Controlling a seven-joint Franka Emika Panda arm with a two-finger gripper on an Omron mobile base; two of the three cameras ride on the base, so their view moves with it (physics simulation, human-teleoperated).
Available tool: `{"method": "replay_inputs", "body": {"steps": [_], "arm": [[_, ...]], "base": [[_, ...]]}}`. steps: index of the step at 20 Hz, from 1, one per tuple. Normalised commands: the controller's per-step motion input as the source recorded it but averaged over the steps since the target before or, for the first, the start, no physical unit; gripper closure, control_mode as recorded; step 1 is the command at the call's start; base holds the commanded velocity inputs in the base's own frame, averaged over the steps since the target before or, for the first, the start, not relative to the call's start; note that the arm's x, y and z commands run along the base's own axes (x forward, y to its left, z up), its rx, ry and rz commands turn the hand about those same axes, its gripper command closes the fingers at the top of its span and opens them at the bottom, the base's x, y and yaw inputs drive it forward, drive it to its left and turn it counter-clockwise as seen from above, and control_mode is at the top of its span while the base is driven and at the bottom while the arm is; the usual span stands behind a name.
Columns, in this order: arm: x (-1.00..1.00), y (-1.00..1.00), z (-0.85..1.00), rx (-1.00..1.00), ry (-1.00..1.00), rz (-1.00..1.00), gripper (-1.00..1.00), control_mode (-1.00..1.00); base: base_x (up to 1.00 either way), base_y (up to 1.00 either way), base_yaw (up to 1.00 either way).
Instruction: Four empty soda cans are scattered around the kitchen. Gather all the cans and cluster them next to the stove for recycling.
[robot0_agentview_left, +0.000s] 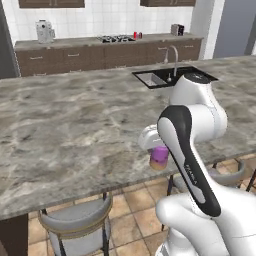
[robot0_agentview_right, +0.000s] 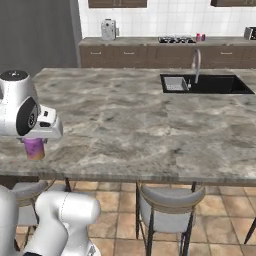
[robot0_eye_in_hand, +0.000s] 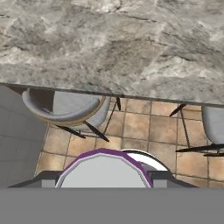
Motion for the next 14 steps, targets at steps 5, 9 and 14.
{"method": "replay_inputs", "body": {"steps": [5, 9, 14], "arm": [[0.0, 0.0, 0.0, 0.0, 0.0, 0.0, 1.0, 1.0], [0.0, 0.0, 0.0, 0.0, 0.0, 0.0, 1.0, 1.0], [0.0, 0.0, 0.0, 0.0, 0.0, 0.0, 1.0, 1.0]], "base": [[0.0, -0.96, -0.28], [0.0, -1.0, -0.11], [-0.12, -1.0, -0.01]]}}
